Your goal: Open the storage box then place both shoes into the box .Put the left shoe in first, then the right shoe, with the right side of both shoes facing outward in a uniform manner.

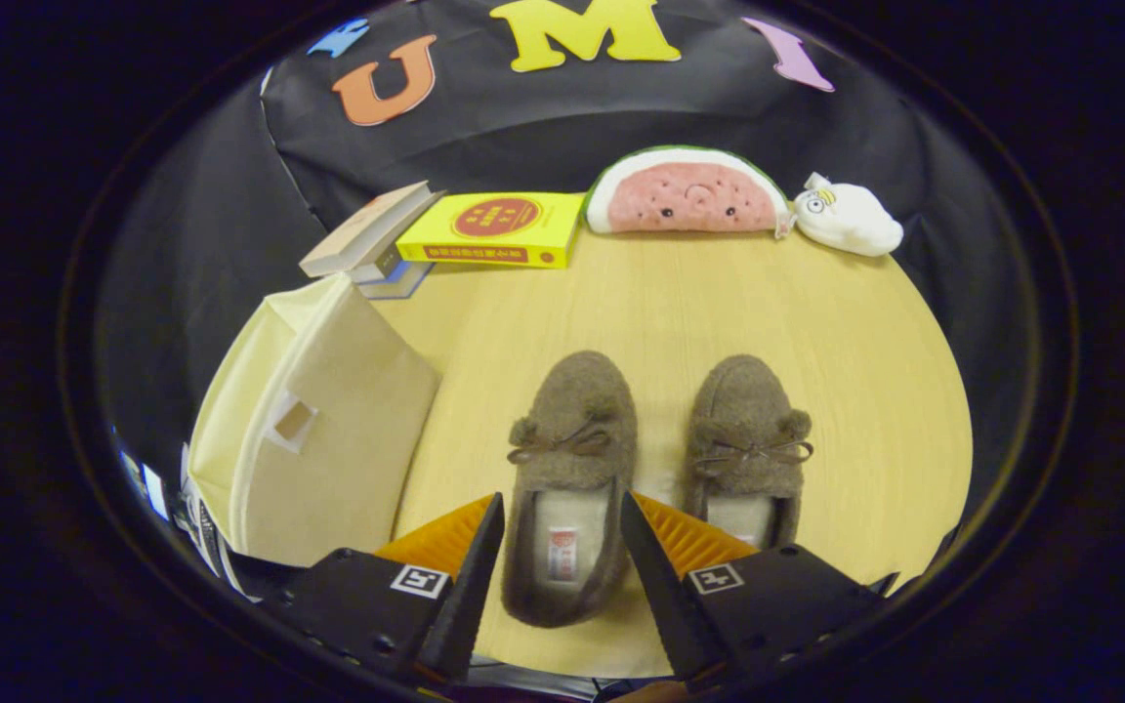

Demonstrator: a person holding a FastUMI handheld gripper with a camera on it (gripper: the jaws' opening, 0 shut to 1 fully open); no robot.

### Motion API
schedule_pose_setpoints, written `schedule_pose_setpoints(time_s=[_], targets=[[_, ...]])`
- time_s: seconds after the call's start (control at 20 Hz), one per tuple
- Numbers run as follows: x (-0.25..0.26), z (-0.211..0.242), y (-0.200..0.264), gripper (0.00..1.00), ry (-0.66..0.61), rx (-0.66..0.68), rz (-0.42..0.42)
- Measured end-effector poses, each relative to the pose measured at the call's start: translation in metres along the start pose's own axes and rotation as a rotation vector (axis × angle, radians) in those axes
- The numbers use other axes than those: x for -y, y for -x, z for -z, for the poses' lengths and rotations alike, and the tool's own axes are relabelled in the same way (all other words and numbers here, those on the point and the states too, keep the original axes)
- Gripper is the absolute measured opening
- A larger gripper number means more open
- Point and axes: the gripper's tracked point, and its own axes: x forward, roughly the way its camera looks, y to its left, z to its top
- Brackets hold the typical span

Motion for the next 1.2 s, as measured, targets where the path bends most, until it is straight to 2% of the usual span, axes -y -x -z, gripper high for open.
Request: schedule_pose_setpoints(time_s=[0.15, 0.3, 0.35, 0.45, 0.8, 1.2], targets=[[0.023, 0.01, -0.017, 0.74, -0.03, -0.062, 0.057], [0.033, 0.027, -0.033, 0.51, -0.03, -0.143, 0.084], [0.031, 0.03, -0.038, 0.44, -0.041, -0.162, 0.058], [0.035, 0.029, -0.037, 0.03, -0.055, -0.166, 0.088], [0.024, 0.021, -0.016, 0.0, -0.108, -0.129, 0.074], [-0.031, -0.009, 0.066, 0.0, -0.144, -0.017, 0.02]])
